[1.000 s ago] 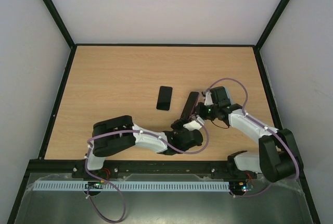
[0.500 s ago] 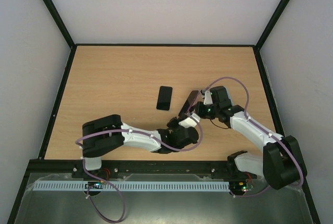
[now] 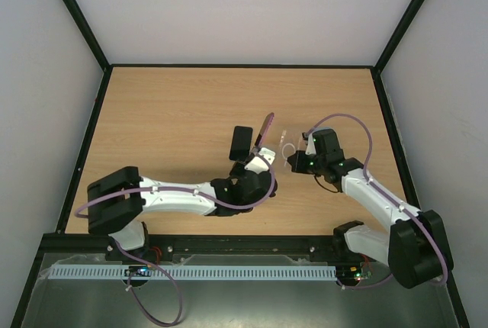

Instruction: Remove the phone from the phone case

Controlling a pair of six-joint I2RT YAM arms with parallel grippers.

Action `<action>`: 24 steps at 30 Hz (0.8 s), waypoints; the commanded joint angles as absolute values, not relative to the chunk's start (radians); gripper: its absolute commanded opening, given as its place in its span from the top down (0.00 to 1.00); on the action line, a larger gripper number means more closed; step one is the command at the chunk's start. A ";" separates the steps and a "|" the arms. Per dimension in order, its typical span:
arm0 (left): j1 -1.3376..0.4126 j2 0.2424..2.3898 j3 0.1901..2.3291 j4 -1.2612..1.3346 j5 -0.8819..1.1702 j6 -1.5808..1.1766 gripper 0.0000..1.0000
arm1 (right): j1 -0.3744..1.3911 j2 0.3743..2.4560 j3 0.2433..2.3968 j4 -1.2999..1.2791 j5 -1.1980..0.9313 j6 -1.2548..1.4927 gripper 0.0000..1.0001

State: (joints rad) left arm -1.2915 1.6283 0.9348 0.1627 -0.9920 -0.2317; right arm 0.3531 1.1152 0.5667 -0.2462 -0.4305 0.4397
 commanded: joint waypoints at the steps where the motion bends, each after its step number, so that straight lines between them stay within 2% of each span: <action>1: -1.292 1.545 0.903 0.124 -1.047 -0.309 0.98 | 0.353 1.112 0.681 -0.306 -0.305 0.343 0.98; 5: -1.292 1.483 0.879 0.075 -1.056 -0.329 0.97 | 0.352 1.242 0.833 -0.380 -0.187 0.165 0.98; 12: -1.292 1.388 0.802 0.020 -1.078 -0.388 0.98 | 0.312 1.550 1.071 -0.693 -0.367 -0.087 0.98; 21: -1.270 1.318 0.715 0.025 -1.075 -0.417 0.98 | 0.167 1.673 1.066 -0.724 -0.391 -0.165 0.98; 24: -1.246 1.309 0.695 0.025 -1.068 -0.423 0.97 | 0.135 1.694 1.051 -0.715 -0.390 -0.187 0.93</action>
